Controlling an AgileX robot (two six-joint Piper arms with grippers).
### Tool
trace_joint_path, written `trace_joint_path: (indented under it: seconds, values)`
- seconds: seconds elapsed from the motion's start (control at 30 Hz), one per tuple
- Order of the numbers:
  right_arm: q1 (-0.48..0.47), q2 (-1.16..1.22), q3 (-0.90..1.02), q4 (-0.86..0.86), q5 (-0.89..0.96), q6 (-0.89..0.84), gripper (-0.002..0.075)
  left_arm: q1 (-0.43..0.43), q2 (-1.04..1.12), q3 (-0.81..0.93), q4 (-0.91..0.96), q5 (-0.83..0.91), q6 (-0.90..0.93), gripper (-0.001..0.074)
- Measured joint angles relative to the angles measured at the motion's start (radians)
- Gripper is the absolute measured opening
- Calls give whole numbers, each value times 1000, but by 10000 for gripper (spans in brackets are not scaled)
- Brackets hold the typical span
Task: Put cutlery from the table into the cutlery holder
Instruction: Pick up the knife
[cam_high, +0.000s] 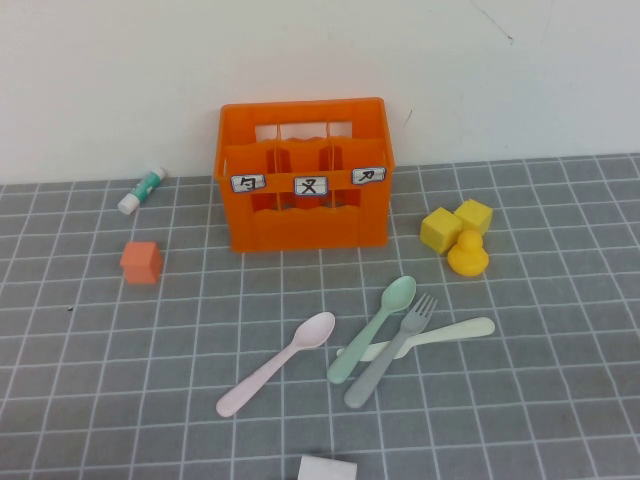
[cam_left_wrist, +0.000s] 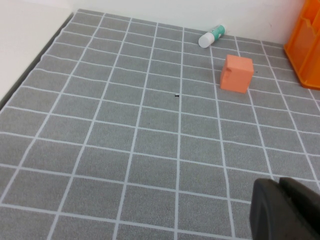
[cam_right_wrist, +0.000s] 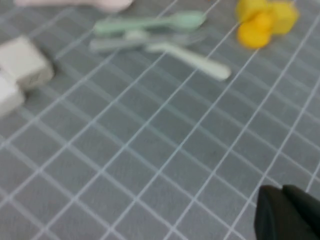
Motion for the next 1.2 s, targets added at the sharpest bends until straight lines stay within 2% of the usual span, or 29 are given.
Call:
trace_joint_path:
  seconds: [0.1, 0.2, 0.5, 0.63, 0.8, 1.03, 1.2]
  values:
    - [10, 164, -98, -6, 64, -93, -3, 0, 0, 0, 0, 0, 0, -1]
    - [77, 293, -171, -26, 64, -137, -3, 0, 0, 0, 0, 0, 0, -1]
    - [395, 699, -348, -277, 164, -166, -3, 0, 0, 0, 0, 0, 0, -1]
    - [468, 839, -431, -325, 179, -185, -3, 0, 0, 0, 0, 0, -2, -1]
    - [482, 1005, -554, -336, 179, -199, 4, 0, 0, 0, 0, 0, -2, -1]
    - [486, 1209, -738, -306, 175, -243, 67, 0, 0, 0, 0, 0, -2, -1]
    - [488, 1339, -856, -347, 175, -267, 118, 0, 0, 0, 0, 0, -2, -1]
